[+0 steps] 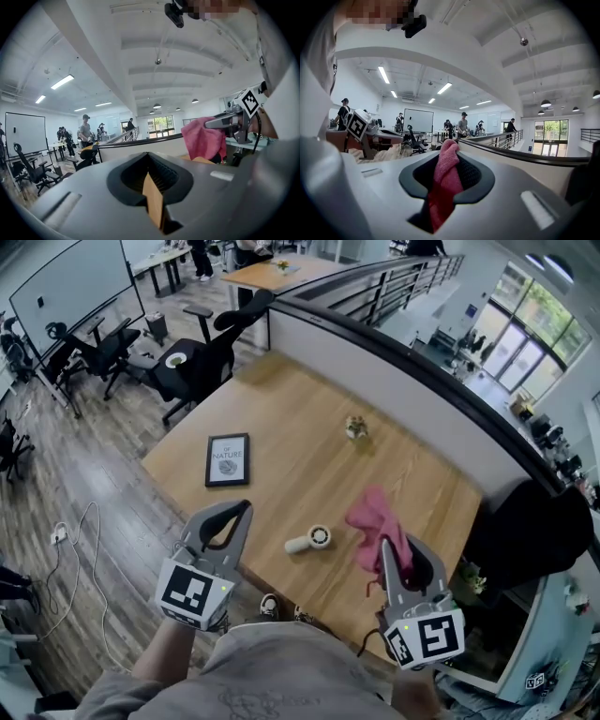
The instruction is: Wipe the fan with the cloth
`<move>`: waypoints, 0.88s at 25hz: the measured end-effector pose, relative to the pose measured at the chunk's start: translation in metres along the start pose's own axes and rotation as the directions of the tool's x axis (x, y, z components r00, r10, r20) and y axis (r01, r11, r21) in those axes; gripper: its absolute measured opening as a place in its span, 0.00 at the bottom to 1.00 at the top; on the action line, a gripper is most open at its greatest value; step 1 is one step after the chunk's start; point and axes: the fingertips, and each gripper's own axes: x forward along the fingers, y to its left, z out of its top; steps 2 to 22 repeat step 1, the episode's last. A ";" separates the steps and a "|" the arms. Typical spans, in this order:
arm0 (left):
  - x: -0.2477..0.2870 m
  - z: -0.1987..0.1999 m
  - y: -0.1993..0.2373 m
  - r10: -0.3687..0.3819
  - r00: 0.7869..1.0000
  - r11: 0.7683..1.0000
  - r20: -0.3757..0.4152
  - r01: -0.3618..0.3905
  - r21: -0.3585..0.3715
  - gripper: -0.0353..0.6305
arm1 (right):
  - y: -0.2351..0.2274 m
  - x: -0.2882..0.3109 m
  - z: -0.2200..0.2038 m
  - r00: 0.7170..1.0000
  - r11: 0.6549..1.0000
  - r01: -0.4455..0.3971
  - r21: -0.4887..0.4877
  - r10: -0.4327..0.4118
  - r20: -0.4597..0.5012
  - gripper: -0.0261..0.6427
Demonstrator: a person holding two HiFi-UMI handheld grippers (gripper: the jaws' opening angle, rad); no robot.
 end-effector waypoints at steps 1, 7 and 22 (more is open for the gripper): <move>-0.001 0.001 0.000 -0.001 1.000 1.000 0.000 0.001 0.003 0.06 | 0.000 -0.001 0.000 1.000 1.000 0.001 -0.002 -0.001 -0.001 0.16; -0.001 0.001 0.000 -0.001 1.000 1.000 0.000 0.001 0.003 0.06 | 0.000 -0.001 0.000 1.000 1.000 0.001 -0.002 -0.001 -0.001 0.16; -0.001 0.001 0.000 -0.001 1.000 1.000 0.000 0.001 0.003 0.06 | 0.000 -0.001 0.000 1.000 1.000 0.001 -0.002 -0.001 -0.001 0.16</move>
